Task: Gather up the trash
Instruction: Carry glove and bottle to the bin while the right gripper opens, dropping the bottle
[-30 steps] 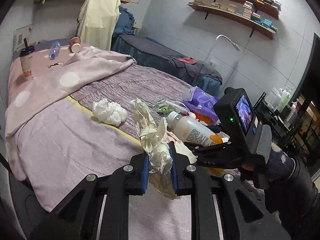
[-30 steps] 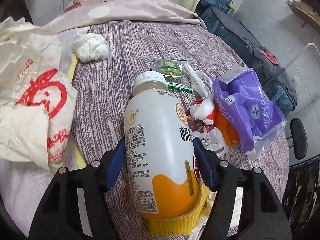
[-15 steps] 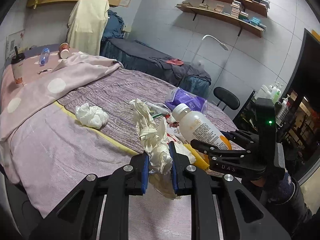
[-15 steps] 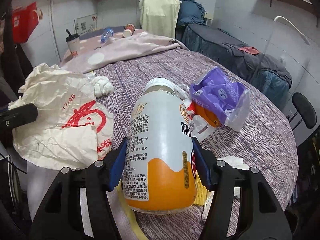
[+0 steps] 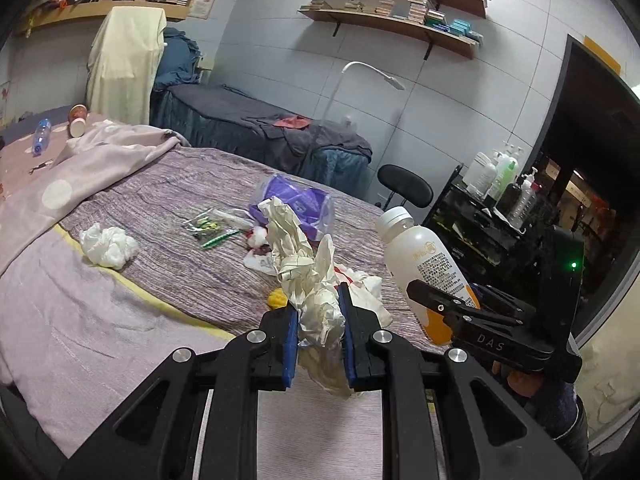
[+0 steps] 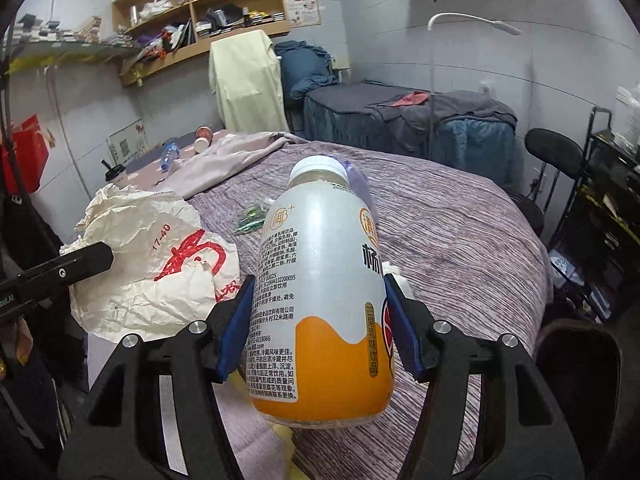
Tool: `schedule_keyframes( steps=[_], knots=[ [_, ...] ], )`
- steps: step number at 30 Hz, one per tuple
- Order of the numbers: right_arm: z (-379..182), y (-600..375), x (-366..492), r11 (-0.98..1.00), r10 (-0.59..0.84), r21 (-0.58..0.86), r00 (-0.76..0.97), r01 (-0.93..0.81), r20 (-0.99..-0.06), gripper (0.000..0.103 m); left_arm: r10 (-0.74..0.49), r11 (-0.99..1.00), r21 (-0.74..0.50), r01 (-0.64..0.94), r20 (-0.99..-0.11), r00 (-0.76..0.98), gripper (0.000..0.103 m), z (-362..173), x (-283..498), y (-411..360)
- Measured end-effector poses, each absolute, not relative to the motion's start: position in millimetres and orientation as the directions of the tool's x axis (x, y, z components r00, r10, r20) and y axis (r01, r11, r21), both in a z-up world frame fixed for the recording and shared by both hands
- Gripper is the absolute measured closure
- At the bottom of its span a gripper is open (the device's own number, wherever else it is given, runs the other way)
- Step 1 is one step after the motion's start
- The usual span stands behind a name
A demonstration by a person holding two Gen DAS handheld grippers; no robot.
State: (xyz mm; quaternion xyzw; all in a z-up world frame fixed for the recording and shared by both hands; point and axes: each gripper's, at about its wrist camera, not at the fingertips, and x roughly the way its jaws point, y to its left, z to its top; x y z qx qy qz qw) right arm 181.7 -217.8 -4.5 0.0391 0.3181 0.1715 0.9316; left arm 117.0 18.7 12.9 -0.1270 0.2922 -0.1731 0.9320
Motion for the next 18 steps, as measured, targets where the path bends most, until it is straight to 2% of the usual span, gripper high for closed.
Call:
schedule_keyframes(
  steps=[7, 18],
  knots=[
    [-10, -295, 151, 0.970, 0.214, 0.218, 0.790, -0.104, -0.575, 0.041, -0.478, 0.875, -0.343, 0.341, -0.503, 0.720, 0.085, 13, 122, -22],
    [-50, -401, 115, 0.956, 0.023, 0.235, 0.755, 0.176, -0.656, 0.041, -0.589, 0.808, -0.366, 0.461, -0.529, 0.611, 0.085, 5, 128, -85]
  ],
)
